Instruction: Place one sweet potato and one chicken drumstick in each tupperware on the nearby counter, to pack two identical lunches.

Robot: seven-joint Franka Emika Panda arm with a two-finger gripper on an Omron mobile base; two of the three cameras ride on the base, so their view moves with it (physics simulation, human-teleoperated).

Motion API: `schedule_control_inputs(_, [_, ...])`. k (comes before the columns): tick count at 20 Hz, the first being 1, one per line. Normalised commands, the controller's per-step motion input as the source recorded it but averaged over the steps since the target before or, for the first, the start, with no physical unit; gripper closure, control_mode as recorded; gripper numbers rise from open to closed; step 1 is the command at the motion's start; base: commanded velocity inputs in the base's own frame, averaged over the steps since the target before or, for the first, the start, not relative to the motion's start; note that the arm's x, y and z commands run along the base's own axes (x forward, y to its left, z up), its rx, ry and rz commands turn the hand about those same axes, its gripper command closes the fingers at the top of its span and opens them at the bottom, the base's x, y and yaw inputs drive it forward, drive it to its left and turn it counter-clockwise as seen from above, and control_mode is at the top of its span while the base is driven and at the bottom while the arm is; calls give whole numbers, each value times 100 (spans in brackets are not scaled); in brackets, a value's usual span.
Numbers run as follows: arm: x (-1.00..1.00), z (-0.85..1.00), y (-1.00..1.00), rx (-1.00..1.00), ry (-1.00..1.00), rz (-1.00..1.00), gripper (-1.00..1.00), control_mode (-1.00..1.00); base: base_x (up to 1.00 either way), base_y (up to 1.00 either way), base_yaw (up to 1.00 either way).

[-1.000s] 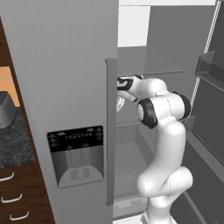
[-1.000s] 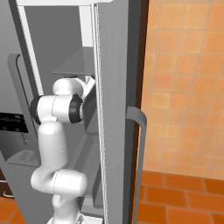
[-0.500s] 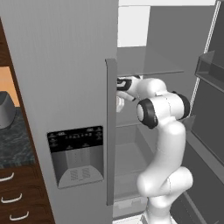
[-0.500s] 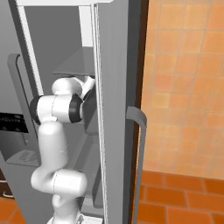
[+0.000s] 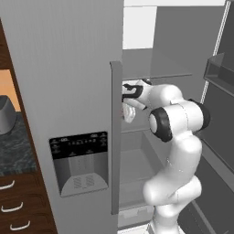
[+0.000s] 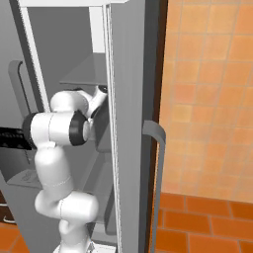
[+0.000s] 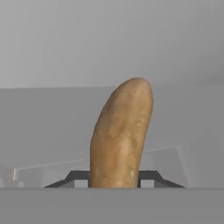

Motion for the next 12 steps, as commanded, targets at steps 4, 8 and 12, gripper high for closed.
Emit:
schedule_control_inputs(4, [-100, 24, -4, -1, -32, 0, 100, -100, 0, 0, 0])
schedule_control_inputs(8, [-100, 30, -13, 0, -19, -9, 100, -100, 0, 0, 0])
schedule_control_inputs(12, [-100, 36, -21, 0, 0, -31, 100, -100, 0, 0, 0])
